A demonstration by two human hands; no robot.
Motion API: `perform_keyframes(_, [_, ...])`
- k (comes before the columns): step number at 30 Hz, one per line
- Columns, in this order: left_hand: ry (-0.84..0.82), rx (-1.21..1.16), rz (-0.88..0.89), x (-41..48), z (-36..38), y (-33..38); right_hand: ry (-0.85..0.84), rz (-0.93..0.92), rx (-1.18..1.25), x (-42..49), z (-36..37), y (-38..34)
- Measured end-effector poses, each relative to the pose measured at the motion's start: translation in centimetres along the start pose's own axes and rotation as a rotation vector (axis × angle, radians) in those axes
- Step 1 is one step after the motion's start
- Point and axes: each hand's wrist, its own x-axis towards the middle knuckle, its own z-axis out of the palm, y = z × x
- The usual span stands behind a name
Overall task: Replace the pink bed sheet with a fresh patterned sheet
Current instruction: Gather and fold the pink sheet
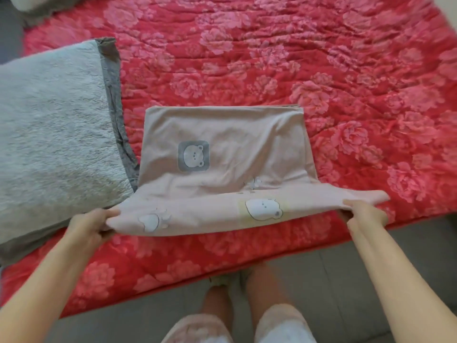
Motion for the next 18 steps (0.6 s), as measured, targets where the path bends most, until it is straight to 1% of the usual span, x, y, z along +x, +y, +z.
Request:
perform_keyframes(3, [-0.091,-0.154,0.077,0.4,1.6,7.7,-0.089,-0.043,0.059,1.3,5.2,-7.1])
perform_keyframes(5, [-0.109,-0.296,0.123,1.9,3.4,12.9,-0.183,-0.075,0.186,2.2,10.2,-11.2])
perform_keyframes(6, [-0.116,-0.356,0.157,2.7,4.4,15.4,-0.199,-0.095,0.264,2.9,13.0,-12.9])
perform_keyframes(8, [-0.15,-0.481,0.219,4.9,6.7,19.9,-0.285,-0.123,0.339,5.0,18.3,-16.1])
perform_keyframes(9, [-0.163,-0.538,0.261,5.9,7.9,21.5,-0.353,-0.146,0.318,6.1,20.7,-17.2])
perform_keyframes(10, [-0.15,-0.573,0.322,7.0,9.3,22.7,-0.463,-0.138,0.267,7.4,23.2,-17.9])
perform_keyframes(11, [-0.142,-0.546,0.406,7.8,10.8,23.5,-0.54,-0.1,0.155,8.6,25.2,-18.2])
perform_keyframes(12, [-0.081,-0.432,0.499,8.4,12.3,23.7,-0.59,-0.098,0.037,9.2,26.9,-18.0])
perform_keyframes(13, [0.009,-0.224,0.607,8.9,14.2,23.3,-0.646,-0.106,-0.011,9.5,28.4,-17.7])
perform_keyframes(15, [0.272,0.314,0.818,10.2,17.4,20.7,-0.629,-0.251,-0.097,9.8,28.8,-15.6])
perform_keyframes(16, [0.383,0.517,0.965,10.4,18.9,18.8,-0.558,-0.352,-0.205,9.9,27.9,-14.0])
perform_keyframes(17, [0.451,0.698,1.127,10.8,20.8,16.8,-0.469,-0.444,-0.317,11.1,26.8,-12.2])
perform_keyframes(18, [0.438,0.849,1.258,10.1,22.6,15.0,-0.338,-0.515,-0.423,12.3,24.9,-10.2])
